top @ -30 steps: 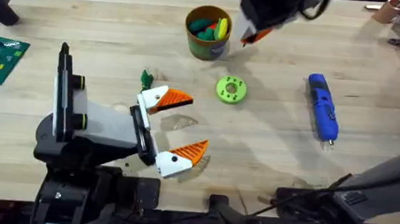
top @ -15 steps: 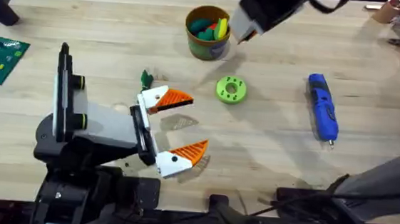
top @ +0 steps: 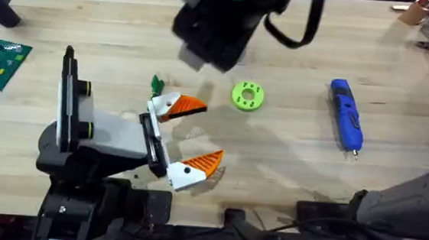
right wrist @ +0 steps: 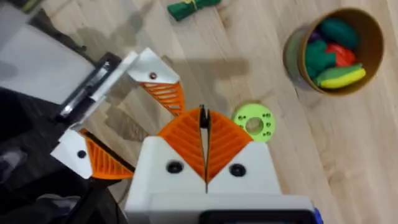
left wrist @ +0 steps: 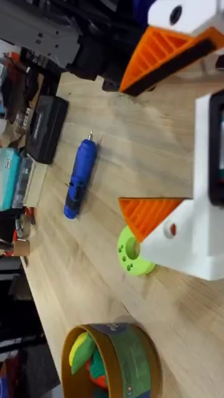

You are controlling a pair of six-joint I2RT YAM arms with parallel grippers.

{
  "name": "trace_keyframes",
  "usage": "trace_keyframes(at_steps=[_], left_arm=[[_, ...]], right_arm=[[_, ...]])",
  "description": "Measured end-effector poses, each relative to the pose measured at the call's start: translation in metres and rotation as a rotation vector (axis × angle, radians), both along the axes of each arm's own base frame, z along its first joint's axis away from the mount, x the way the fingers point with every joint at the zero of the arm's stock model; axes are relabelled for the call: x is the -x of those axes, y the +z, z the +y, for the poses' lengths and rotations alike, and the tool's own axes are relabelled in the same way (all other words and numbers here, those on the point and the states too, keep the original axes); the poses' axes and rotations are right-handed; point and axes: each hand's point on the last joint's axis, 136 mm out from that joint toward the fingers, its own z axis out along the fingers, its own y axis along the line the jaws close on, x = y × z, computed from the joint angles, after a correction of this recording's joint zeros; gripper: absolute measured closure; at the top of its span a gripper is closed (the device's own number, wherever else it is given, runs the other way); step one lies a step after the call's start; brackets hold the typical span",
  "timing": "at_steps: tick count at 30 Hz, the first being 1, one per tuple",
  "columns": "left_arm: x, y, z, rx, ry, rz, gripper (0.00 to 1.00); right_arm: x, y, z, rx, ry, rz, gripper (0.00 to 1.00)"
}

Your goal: Pick up the gripper from the table and insert it into the empty holder that is missing its gripper. Then pick up a screw, insert it into the mounting hole, and use the screwdriver to tighten it. Finally, clean up the table by picking up the vegetable and placing it into the bucket.

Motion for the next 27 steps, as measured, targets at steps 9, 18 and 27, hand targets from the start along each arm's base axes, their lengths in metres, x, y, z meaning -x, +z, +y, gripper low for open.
trace_keyframes(at_steps=[9,18,27], left_arm=[[0.000,0.000,0.000,0.000,0.000,0.000,0.014],[0.000,0.000,0.000,0.000,0.000,0.000,0.014],[0.000,0.000,0.000,0.000,0.000,0.000,0.015]], right_arm=[[0.020,0.003,0.020,-0.018,0.088,-0.023,0.995],[0.021,-0.017,0.025,0.043,0.115,0.007,0.995],[0.027,-0.022,0.031,0.063,0.168,0.002,0.995]])
